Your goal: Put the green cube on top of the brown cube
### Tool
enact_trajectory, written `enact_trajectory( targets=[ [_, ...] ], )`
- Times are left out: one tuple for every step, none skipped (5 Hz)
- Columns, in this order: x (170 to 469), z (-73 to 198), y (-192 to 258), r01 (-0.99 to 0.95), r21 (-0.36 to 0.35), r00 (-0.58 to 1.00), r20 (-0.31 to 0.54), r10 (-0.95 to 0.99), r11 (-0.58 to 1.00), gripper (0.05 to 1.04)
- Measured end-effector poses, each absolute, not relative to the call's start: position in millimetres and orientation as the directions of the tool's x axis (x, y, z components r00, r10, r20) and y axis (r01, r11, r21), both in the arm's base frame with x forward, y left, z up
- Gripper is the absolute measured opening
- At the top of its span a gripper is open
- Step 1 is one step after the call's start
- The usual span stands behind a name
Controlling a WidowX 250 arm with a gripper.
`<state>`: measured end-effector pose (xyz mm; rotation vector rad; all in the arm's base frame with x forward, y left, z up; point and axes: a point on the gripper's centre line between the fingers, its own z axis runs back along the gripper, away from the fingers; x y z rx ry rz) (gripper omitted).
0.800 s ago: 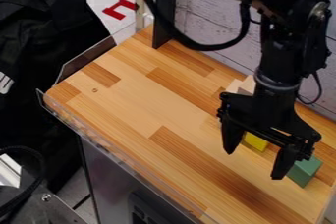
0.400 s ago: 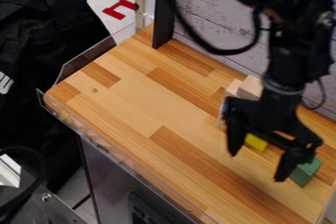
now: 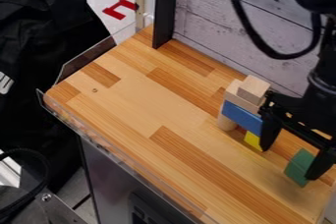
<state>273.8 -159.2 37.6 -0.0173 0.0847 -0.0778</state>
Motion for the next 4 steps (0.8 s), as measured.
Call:
enact_trajectory(
  targets=[
    [280, 28, -163, 0.072, -0.011, 0.991, -0.108, -0.073, 0.997, 0.999],
    [281, 25, -163, 0.069, -0.012, 0.992, -0.109, -0.07, 0.998, 0.999],
    [289, 22, -166, 0.059, -0.043, 0.994, -0.086, -0.062, 0.997, 0.999],
    [293, 21, -165, 0.065, -0.047, 0.995, -0.079, -0.068, 0.997, 0.999]
  ],
)
